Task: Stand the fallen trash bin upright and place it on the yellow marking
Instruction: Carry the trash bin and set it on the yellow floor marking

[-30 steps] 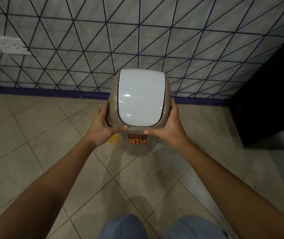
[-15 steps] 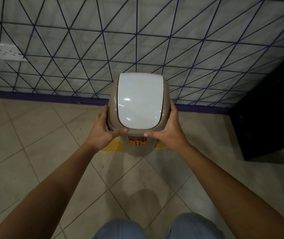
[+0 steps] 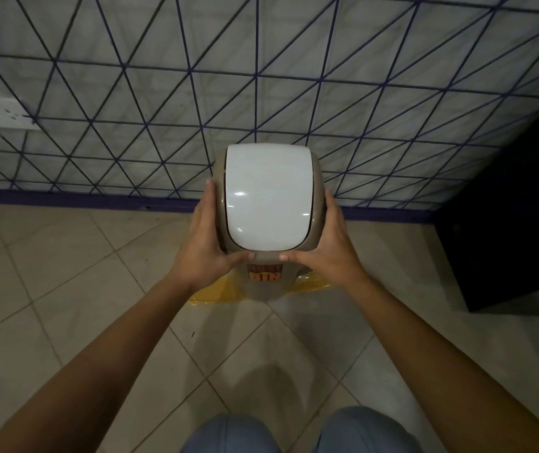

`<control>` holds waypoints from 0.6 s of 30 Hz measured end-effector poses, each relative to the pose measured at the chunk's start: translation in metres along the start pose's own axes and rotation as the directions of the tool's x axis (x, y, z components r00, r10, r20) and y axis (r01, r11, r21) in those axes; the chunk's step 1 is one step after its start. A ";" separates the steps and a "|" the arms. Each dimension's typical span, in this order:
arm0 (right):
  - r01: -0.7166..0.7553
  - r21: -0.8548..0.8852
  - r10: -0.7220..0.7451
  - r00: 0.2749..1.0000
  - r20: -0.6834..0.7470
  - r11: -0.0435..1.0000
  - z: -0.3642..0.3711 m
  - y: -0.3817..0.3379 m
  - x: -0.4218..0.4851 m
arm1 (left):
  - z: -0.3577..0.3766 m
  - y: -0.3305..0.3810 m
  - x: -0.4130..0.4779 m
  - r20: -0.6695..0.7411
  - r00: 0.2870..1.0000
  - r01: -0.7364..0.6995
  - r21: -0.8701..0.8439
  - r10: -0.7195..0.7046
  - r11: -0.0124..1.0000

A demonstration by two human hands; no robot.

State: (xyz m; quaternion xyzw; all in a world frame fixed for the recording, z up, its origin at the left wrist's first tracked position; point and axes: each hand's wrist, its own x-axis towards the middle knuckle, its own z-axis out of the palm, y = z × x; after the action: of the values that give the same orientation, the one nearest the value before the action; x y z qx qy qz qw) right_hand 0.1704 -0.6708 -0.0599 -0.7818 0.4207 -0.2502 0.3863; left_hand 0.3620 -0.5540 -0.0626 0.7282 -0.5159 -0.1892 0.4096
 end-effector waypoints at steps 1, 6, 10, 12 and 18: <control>0.003 -0.008 -0.003 1.000 0.004 1.000 0.000 -0.001 0.001 | 0.000 0.001 0.002 0.003 1.000 -0.013 0.008 0.013 1.000; 0.040 -0.085 -0.037 0.999 0.032 0.996 -0.001 -0.009 0.008 | -0.006 0.000 0.013 -0.005 1.000 -0.030 0.081 0.031 0.996; 0.040 -0.131 -0.036 0.999 0.030 0.991 -0.001 -0.015 0.017 | -0.008 0.000 0.022 -0.016 0.999 -0.035 0.110 0.037 0.993; 0.036 -0.152 -0.032 0.999 0.030 0.988 0.000 -0.017 0.021 | -0.007 0.000 0.026 -0.023 0.999 -0.041 0.141 0.045 0.989; 0.018 -0.173 -0.016 1.000 0.010 0.985 0.005 -0.017 0.033 | -0.002 -0.005 0.036 -0.039 0.999 -0.030 0.182 0.038 0.983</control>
State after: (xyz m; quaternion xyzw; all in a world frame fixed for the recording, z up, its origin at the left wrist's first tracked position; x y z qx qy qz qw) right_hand 0.1993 -0.6910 -0.0472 -0.8170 0.4325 -0.2126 0.3168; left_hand 0.3805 -0.5854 -0.0600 0.7575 -0.5344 -0.1190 0.3556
